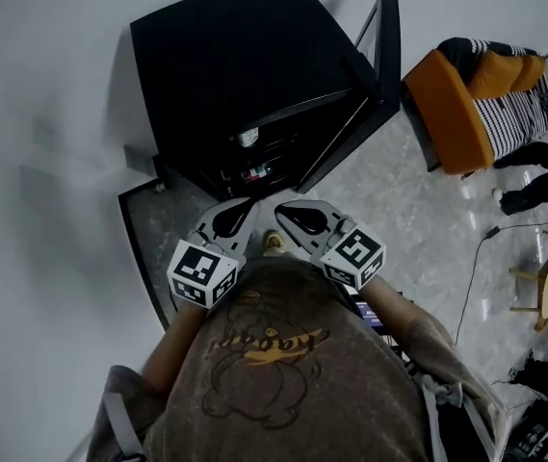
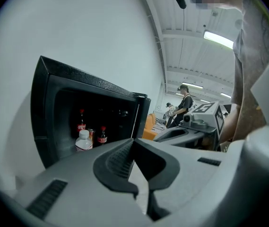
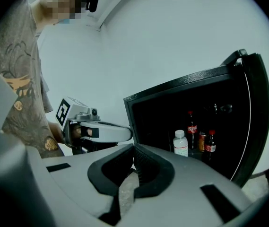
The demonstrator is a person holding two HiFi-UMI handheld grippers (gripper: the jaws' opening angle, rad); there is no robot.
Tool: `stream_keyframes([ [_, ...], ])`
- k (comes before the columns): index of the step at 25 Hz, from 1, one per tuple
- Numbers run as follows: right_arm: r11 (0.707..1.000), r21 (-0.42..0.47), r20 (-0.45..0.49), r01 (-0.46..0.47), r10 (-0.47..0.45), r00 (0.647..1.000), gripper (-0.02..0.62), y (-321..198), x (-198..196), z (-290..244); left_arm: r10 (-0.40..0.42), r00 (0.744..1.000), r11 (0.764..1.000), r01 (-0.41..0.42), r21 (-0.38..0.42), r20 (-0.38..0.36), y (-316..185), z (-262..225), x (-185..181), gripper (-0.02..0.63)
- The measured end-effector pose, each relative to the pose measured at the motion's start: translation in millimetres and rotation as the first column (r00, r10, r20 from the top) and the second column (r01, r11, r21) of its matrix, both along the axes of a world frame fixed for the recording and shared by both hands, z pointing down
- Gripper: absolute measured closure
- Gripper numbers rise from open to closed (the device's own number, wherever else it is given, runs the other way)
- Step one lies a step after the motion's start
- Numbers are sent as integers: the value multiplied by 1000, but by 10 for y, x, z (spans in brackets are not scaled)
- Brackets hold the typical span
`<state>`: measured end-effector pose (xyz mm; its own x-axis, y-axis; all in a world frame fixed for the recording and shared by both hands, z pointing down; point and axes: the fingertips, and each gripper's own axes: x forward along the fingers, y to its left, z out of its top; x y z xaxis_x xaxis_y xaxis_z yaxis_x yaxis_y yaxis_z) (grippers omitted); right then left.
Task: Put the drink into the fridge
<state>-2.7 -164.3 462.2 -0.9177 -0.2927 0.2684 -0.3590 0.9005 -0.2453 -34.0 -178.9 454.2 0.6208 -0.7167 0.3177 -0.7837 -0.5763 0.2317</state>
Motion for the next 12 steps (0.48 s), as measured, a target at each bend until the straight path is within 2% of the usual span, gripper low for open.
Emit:
stream_keyframes([
  [12, 996, -6, 10, 90, -90, 996, 575, 75, -75, -35, -1, 1000, 999, 1, -41, -2, 213, 126, 10, 602],
])
